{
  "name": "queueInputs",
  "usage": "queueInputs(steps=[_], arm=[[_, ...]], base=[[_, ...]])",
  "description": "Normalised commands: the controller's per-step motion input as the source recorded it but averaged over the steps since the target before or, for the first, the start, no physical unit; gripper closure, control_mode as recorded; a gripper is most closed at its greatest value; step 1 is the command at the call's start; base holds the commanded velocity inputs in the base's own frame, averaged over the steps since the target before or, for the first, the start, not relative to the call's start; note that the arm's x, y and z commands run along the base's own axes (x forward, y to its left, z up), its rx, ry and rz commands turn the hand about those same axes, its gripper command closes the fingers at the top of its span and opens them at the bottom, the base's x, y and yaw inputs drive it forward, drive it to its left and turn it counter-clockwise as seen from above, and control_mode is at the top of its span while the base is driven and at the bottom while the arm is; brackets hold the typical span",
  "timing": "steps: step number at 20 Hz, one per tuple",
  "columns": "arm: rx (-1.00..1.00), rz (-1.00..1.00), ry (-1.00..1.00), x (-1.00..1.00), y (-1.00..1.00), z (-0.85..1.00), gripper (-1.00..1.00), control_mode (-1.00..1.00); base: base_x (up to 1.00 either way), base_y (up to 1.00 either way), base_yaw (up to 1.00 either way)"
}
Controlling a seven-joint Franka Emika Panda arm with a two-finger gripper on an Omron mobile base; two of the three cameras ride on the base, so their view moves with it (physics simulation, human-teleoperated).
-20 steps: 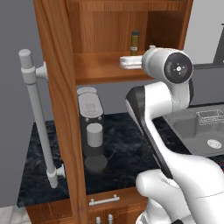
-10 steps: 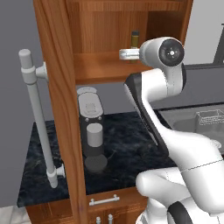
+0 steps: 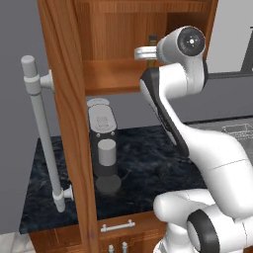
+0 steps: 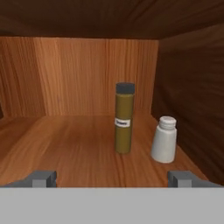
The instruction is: Collect the turmeric, ketchup, and shaker from the cabinet and place them next to the stove.
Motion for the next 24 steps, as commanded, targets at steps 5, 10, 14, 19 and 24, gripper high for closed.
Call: queueInputs(steps=[5, 10, 14, 19, 24], arm=[[0.02, 0.00, 0.05, 0.27, -0.03, 0.20, -1.00, -1.00], [0.02, 0.00, 0.00, 0.14, -0.11, 0.03, -1.00, -1.00], [0.00, 0.00, -0.01, 0.04, -0.01, 0.00, -1.00, -1.00], [0.01, 0.00, -0.15, 0.00, 0.00, 0.00, -1.00, -1.00], [0.00, -0.06, -0.12, 0.06, 0.00, 0.00, -1.00, -1.00]], base=[[0.00, 0.00, 0.00], [0.00, 0.00, 0.00], [0.00, 0.00, 0.00], [0.00, 0.00, 0.00], [0.00, 0.00, 0.00]])
